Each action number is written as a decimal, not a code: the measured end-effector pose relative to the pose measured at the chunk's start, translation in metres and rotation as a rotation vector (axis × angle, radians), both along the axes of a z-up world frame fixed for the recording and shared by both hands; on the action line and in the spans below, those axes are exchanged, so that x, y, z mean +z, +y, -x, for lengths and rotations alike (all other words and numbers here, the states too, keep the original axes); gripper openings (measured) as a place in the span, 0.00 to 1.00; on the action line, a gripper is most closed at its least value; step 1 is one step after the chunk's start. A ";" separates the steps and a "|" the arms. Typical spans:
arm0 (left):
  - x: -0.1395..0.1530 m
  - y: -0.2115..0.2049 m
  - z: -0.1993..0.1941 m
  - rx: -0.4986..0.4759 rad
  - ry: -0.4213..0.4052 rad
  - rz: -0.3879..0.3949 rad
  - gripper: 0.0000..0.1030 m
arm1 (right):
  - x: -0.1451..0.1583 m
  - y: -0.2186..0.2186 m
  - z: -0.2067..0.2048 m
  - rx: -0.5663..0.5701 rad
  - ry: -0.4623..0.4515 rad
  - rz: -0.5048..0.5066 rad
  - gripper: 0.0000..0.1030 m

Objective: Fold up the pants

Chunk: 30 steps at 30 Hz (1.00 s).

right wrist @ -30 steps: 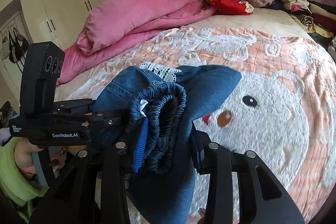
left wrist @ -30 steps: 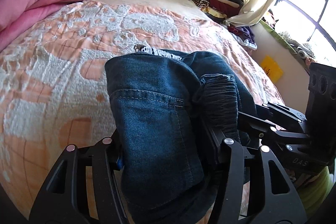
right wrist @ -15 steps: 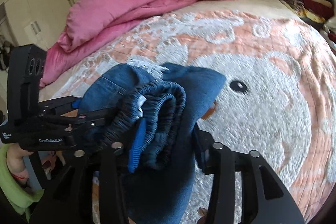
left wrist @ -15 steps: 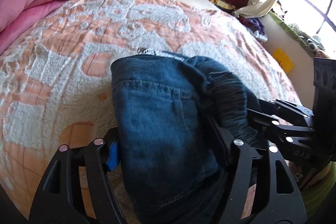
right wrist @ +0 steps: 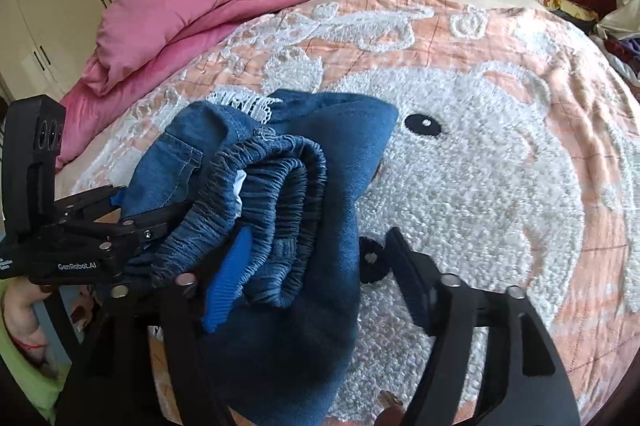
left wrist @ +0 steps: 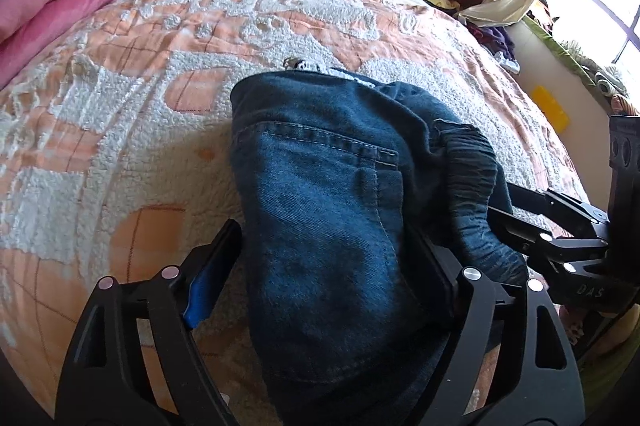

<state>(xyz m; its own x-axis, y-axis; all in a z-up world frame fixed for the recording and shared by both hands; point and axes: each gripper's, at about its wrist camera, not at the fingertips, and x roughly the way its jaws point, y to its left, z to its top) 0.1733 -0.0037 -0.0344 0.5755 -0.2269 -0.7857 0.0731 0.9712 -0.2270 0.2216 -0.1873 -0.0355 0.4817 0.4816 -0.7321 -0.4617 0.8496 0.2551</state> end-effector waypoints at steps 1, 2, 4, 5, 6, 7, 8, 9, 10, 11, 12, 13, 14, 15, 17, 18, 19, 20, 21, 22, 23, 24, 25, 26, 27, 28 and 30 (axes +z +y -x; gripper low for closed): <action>0.002 0.000 0.002 0.003 -0.005 -0.002 0.73 | 0.003 -0.002 0.003 -0.001 -0.012 -0.005 0.72; 0.004 0.001 0.005 0.007 -0.009 -0.005 0.75 | 0.006 -0.004 0.006 -0.001 -0.023 -0.007 0.74; 0.009 0.002 0.009 0.013 -0.018 -0.007 0.79 | 0.014 -0.008 0.013 -0.007 -0.059 -0.004 0.79; 0.012 0.002 0.012 0.014 -0.026 -0.004 0.79 | 0.016 -0.010 0.015 -0.007 -0.071 -0.006 0.82; 0.015 0.003 0.017 0.015 -0.035 -0.004 0.81 | 0.020 -0.011 0.019 -0.007 -0.084 -0.006 0.85; 0.019 0.003 0.021 0.017 -0.044 -0.009 0.85 | 0.025 -0.013 0.024 -0.009 -0.103 -0.004 0.87; 0.023 0.003 0.025 0.020 -0.055 -0.016 0.86 | 0.028 -0.014 0.027 -0.012 -0.116 -0.003 0.90; 0.027 0.004 0.030 0.025 -0.064 -0.022 0.89 | 0.032 -0.016 0.032 -0.016 -0.131 -0.004 0.91; 0.031 0.004 0.034 0.028 -0.073 -0.027 0.91 | 0.035 -0.016 0.035 -0.019 -0.138 -0.006 0.92; 0.035 0.006 0.040 0.032 -0.084 -0.030 0.91 | 0.039 -0.018 0.039 -0.023 -0.148 -0.009 0.94; 0.039 0.006 0.045 0.033 -0.090 -0.031 0.91 | 0.043 -0.021 0.044 -0.027 -0.158 -0.014 0.95; 0.042 0.007 0.051 0.034 -0.097 -0.031 0.91 | 0.047 -0.023 0.049 -0.029 -0.169 -0.018 0.95; 0.044 0.008 0.055 0.035 -0.103 -0.032 0.91 | 0.050 -0.025 0.053 -0.033 -0.178 -0.018 0.95; 0.047 0.008 0.061 0.037 -0.110 -0.038 0.91 | 0.054 -0.027 0.058 -0.038 -0.193 -0.015 0.95; 0.051 0.008 0.071 0.041 -0.123 -0.047 0.91 | 0.060 -0.030 0.069 -0.047 -0.222 -0.006 0.95; 0.053 0.008 0.076 0.043 -0.128 -0.049 0.91 | 0.063 -0.032 0.074 -0.052 -0.233 -0.002 0.95; 0.056 0.008 0.083 0.047 -0.135 -0.048 0.91 | 0.066 -0.034 0.079 -0.057 -0.245 0.002 0.95; 0.057 0.007 0.087 0.046 -0.140 -0.047 0.91 | 0.068 -0.035 0.084 -0.060 -0.251 0.007 0.95; 0.058 0.007 0.092 0.046 -0.145 -0.047 0.91 | 0.069 -0.036 0.088 -0.060 -0.254 0.009 0.95; 0.059 0.007 0.097 0.049 -0.150 -0.049 0.91 | 0.070 -0.038 0.092 -0.059 -0.256 0.009 0.95; 0.060 0.006 0.103 0.053 -0.156 -0.049 0.91 | 0.071 -0.039 0.097 -0.063 -0.259 0.012 0.95; 0.060 0.007 0.107 0.056 -0.156 -0.049 0.91 | 0.072 -0.041 0.102 -0.066 -0.263 0.014 0.95; 0.060 0.006 0.112 0.057 -0.156 -0.049 0.91 | 0.073 -0.042 0.106 -0.068 -0.265 0.015 0.95; 0.059 0.006 0.116 0.055 -0.155 -0.051 0.91 | 0.073 -0.044 0.111 -0.071 -0.269 0.019 0.95; 0.059 0.006 0.119 0.055 -0.153 -0.055 0.91 | 0.074 -0.045 0.115 -0.076 -0.274 0.022 0.95; 0.059 0.007 0.122 0.059 -0.151 -0.060 0.91 | 0.075 -0.047 0.120 -0.080 -0.276 0.027 0.95; 0.058 0.008 0.129 0.064 -0.147 -0.062 0.91 | 0.075 -0.049 0.129 -0.086 -0.279 0.036 0.95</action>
